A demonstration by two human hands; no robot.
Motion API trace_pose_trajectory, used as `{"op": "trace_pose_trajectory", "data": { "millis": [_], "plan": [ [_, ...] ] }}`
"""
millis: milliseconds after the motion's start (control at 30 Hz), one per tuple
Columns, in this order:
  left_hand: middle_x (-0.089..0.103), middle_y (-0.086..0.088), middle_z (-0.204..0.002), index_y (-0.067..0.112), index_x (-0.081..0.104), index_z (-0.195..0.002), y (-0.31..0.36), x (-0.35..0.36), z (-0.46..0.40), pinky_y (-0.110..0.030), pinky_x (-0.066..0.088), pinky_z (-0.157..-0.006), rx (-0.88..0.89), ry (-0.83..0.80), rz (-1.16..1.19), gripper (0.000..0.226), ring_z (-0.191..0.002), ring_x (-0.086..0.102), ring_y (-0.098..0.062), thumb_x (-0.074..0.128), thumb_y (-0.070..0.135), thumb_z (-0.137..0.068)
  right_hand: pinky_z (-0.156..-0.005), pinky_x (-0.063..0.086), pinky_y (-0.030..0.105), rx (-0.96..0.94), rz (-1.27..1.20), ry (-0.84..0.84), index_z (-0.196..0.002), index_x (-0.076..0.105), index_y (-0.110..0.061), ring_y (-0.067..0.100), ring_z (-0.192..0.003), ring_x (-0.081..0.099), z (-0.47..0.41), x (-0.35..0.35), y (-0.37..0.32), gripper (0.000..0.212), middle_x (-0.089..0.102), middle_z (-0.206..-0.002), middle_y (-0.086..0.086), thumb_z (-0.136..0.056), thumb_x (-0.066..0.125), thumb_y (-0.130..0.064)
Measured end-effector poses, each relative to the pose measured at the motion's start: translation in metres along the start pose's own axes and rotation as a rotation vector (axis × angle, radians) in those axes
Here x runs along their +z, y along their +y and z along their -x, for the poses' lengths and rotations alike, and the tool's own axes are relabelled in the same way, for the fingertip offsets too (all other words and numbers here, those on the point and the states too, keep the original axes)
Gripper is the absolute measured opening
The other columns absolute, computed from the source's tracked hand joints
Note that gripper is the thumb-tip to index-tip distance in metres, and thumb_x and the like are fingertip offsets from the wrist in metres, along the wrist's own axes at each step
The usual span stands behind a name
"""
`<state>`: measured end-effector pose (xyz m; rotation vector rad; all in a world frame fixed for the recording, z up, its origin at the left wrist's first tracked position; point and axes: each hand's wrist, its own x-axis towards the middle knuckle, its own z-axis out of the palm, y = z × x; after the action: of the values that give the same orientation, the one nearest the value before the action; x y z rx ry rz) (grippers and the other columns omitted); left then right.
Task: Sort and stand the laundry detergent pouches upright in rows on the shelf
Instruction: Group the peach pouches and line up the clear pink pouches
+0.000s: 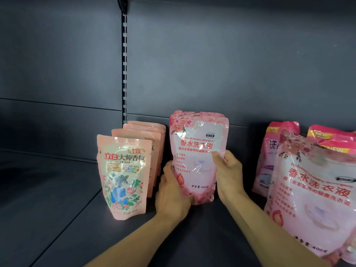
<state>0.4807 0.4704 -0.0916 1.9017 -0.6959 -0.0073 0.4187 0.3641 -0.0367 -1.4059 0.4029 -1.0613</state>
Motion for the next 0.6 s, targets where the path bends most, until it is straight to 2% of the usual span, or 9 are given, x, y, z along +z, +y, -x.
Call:
{"op": "trace_pose_trajectory", "data": {
  "millis": [333, 500, 600],
  "plan": [
    [0.051, 0.006, -0.129, 0.035, 0.013, -0.137, -0.0027, -0.0022, -0.0015, -0.040, 0.051, -0.092, 0.010, -0.036, 0.027, 0.106, -0.118, 0.053, -0.018, 0.086, 0.024, -0.060, -0.069, 0.059, 0.035, -0.008, 0.055, 0.039, -0.091, 0.058, -0.003, 0.021, -0.080, 0.070, 0.0020, 0.0000, 0.0019, 0.016, 0.072, -0.090, 0.005, -0.094, 0.054, -0.017],
    [0.051, 0.006, -0.130, 0.033, 0.014, -0.138, -0.0020, -0.0037, 0.0002, -0.033, 0.050, -0.089, 0.013, -0.046, 0.015, 0.105, -0.118, 0.053, -0.017, 0.085, 0.022, -0.062, -0.074, 0.058, 0.039, -0.014, 0.077, 0.042, -0.091, 0.060, -0.006, 0.024, -0.085, 0.069, 0.0021, -0.0005, 0.0012, 0.013, 0.071, -0.094, 0.009, -0.094, 0.053, -0.018],
    [0.052, 0.006, -0.130, 0.031, 0.015, -0.139, 0.0008, -0.0050, 0.0010, -0.033, 0.049, -0.090, -0.001, -0.060, 0.005, 0.104, -0.118, 0.053, -0.018, 0.085, 0.022, -0.062, -0.074, 0.058, 0.038, -0.011, 0.112, 0.055, -0.090, 0.059, -0.008, 0.024, -0.084, 0.068, 0.0035, -0.0006, -0.0005, 0.012, 0.070, -0.094, 0.011, -0.094, 0.053, -0.018]
  ]
}}
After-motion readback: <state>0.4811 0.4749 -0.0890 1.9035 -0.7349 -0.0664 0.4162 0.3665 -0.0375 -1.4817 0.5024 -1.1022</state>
